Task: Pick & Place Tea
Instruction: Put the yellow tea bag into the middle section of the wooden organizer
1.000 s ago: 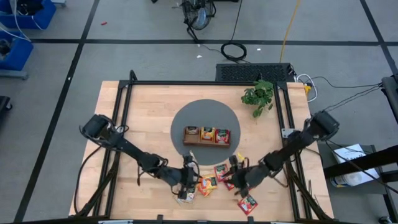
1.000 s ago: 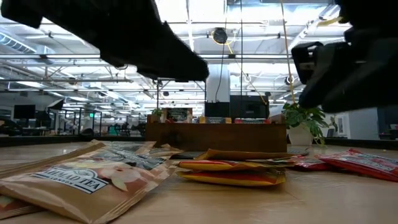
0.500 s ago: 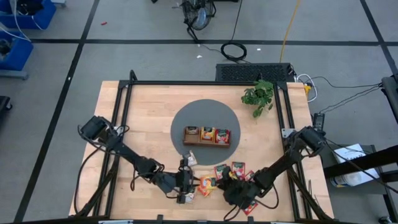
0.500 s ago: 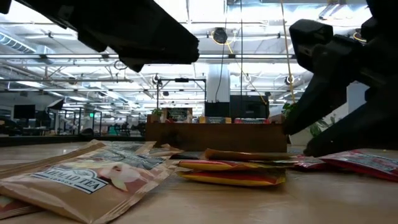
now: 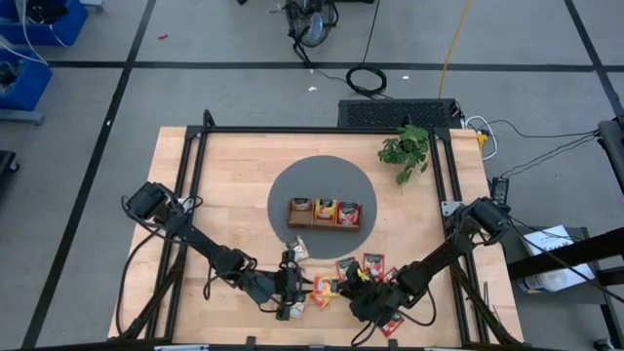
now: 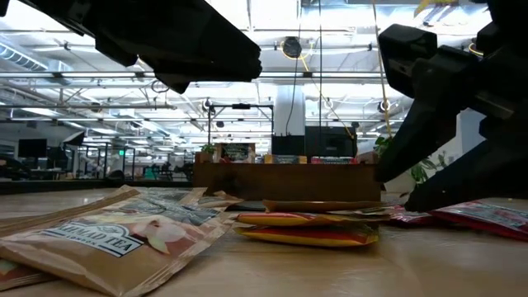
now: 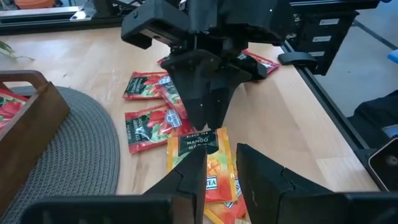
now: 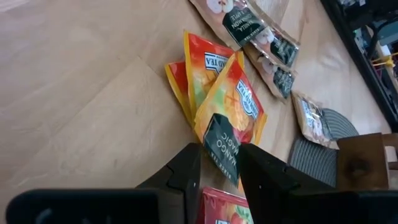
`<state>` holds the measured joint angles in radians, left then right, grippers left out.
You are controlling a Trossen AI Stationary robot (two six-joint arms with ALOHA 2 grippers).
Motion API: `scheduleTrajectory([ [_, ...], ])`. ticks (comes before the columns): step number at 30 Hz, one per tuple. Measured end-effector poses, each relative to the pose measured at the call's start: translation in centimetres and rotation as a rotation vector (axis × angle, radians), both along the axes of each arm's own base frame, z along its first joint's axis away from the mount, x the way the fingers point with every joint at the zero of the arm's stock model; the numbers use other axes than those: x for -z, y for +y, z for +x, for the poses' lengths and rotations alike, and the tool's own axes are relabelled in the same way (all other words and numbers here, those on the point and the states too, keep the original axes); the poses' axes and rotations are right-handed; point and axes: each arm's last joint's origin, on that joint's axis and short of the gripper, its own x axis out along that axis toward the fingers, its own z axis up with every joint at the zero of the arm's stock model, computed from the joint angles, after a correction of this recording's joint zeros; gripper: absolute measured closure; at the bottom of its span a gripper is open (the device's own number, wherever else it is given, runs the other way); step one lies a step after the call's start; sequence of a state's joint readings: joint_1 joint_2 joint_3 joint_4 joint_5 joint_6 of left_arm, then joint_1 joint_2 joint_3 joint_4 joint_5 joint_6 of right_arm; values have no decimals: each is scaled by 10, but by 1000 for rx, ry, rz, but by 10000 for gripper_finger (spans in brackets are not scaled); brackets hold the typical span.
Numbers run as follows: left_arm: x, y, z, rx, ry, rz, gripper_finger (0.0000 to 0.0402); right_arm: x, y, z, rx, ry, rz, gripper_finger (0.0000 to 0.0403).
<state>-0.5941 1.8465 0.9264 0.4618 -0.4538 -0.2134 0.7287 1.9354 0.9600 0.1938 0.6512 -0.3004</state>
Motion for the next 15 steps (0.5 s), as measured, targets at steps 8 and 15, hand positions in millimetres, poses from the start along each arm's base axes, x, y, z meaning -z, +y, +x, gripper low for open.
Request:
scheduleTrajectory([
  [8, 0, 2, 1, -4, 1, 2, 309, 2, -3, 4, -11, 8, 30, 303],
  [15, 0, 1, 1, -2, 1, 6, 309, 2, -8, 12, -39, 26, 101, 315],
])
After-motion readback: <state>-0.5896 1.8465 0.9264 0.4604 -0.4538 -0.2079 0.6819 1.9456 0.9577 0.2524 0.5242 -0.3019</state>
